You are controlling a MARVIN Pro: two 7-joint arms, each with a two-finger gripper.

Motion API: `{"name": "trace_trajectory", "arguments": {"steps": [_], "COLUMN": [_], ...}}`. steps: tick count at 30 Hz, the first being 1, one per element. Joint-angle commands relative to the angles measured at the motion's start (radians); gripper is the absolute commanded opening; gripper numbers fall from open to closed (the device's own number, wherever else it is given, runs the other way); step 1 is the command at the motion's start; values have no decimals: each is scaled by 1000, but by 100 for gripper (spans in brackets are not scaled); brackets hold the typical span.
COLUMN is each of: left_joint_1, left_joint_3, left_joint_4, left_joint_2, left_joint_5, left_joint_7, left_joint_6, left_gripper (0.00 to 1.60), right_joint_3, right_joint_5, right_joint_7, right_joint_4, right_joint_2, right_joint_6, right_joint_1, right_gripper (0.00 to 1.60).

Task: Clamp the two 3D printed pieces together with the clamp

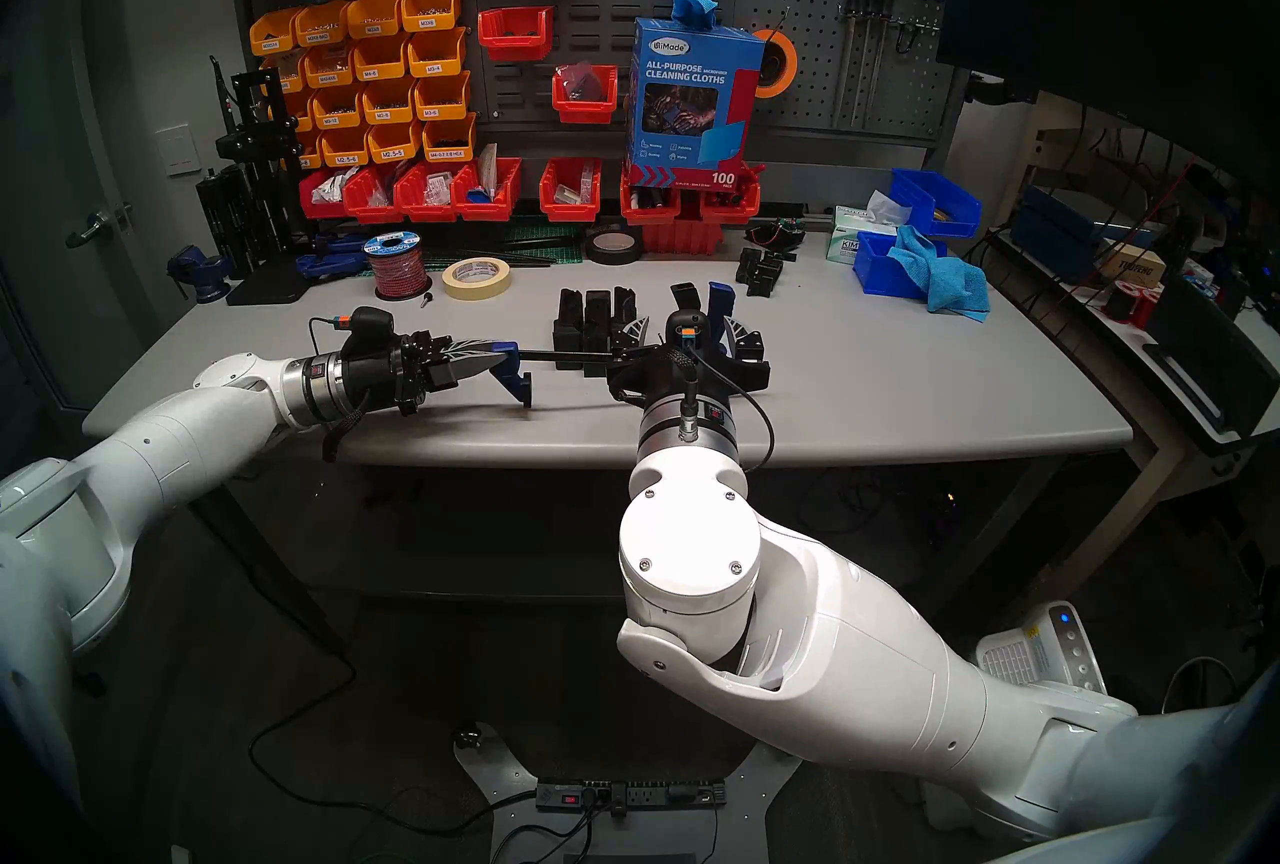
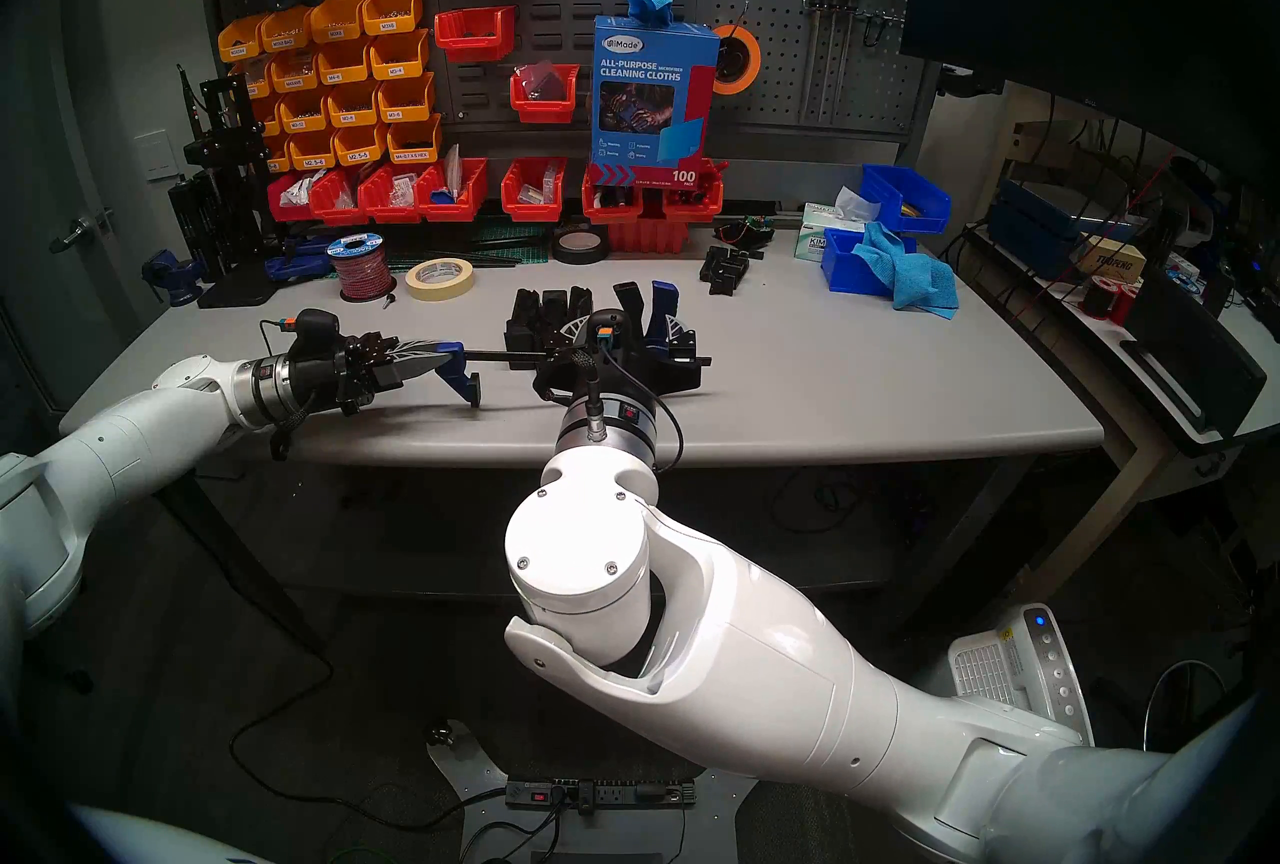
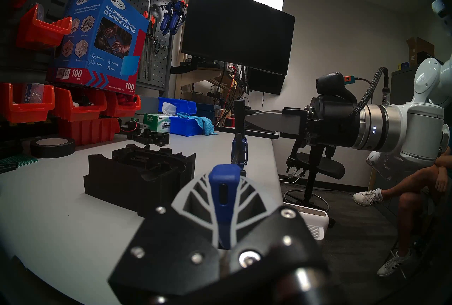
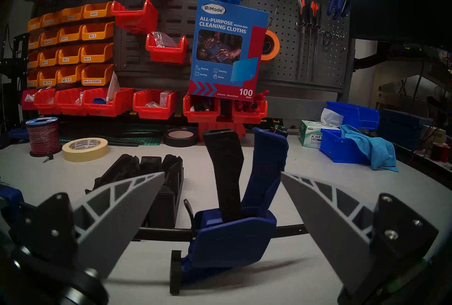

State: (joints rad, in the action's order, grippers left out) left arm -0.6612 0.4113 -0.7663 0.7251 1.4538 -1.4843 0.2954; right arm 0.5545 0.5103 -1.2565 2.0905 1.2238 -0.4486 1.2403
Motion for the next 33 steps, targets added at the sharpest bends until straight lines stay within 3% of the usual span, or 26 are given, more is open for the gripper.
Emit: {"name": "trace_trajectory", "arguments": {"steps": [1,17,33], "left_joint_1": [18,18,19], "left_joint_3": [4,3,1], "left_joint_4": [3,2,3], "left_joint_2": [1,1,0], "left_joint_5": [14,14,16], "left_joint_7": [1,1,1], "left_joint_6": [0,0,0], "left_gripper": [0,0,0], "right_joint_3": [8,31,33], "right_joint_5": [-2,20,13], "right_joint_7": [-3,70,92], "right_joint_4": [23,-62,-86], "right_joint_2": [-23,-5,13], "right_joint_6": [-7,4,21], "right_joint_1": [3,-53,-62], "right_gripper": [160,160,160]}}
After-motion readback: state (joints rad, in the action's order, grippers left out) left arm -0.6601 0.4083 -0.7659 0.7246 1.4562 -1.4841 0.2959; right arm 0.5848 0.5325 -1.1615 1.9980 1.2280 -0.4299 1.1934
